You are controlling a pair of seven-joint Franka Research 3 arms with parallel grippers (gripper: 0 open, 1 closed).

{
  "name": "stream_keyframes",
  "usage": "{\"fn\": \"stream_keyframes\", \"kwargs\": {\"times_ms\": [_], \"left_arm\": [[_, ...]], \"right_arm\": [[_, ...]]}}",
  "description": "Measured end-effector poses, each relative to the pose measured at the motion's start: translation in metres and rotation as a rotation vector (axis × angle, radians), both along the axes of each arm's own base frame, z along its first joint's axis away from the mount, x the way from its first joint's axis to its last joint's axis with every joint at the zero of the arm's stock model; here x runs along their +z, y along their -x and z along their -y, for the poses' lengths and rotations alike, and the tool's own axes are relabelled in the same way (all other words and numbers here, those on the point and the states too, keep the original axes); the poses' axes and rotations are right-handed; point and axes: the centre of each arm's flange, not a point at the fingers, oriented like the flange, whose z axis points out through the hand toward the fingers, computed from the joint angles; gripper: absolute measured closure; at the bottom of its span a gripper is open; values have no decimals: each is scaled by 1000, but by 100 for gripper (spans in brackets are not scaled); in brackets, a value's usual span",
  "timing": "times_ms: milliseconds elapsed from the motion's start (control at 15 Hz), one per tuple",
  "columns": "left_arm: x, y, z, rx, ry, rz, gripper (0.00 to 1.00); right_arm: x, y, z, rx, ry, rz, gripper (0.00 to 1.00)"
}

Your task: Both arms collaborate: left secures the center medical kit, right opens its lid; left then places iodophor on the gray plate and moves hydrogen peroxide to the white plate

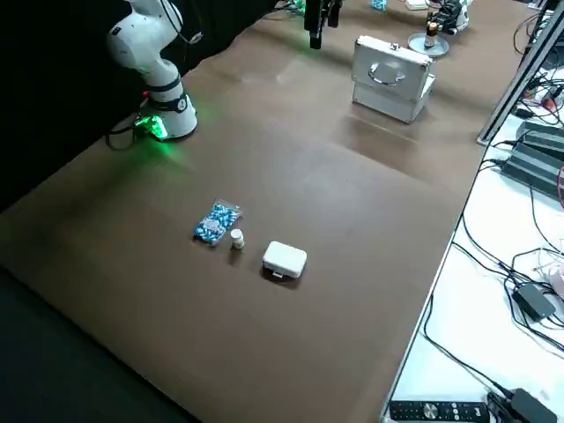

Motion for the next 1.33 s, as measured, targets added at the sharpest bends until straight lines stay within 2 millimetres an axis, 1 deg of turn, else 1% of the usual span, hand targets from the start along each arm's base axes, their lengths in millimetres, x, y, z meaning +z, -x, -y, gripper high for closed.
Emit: {"fn": "stream_keyframes", "kwargs": {"times_ms": [267,400,467,533,667,733,800,933,1133,1200,1267,1333], "left_arm": [[-11,4,-2,-1,2,11,67],[-13,5,-3,-2,0,20,58],[-13,5,-2,-6,-1,20,49],[-14,4,2,-12,-5,19,35],[-15,2,9,-26,-15,20,17],[-12,-1,12,-33,-21,25,8],[-5,-4,15,-39,-30,31,1],[16,-13,17,-57,-76,45,0],[64,-27,19,-73,-154,62,0],[80,-30,25,-86,-178,62,0],[96,-34,35,-98,-202,54,0],[112,-37,50,-114,-226,46,0]], "right_arm": [[3,0,16,-29,1,12,1],[5,0,17,-31,1,18,1],[5,0,17,-31,1,20,1],[6,0,17,-31,1,21,1],[7,-1,17,-31,1,24,1],[7,-1,18,-32,1,26,1],[7,-1,19,-35,1,27,1],[7,-1,23,-43,1,27,1],[7,0,26,-49,1,28,1],[8,0,26,-49,1,28,1],[8,0,26,-49,1,28,1],[8,0,26,-49,1,29,1]]}}
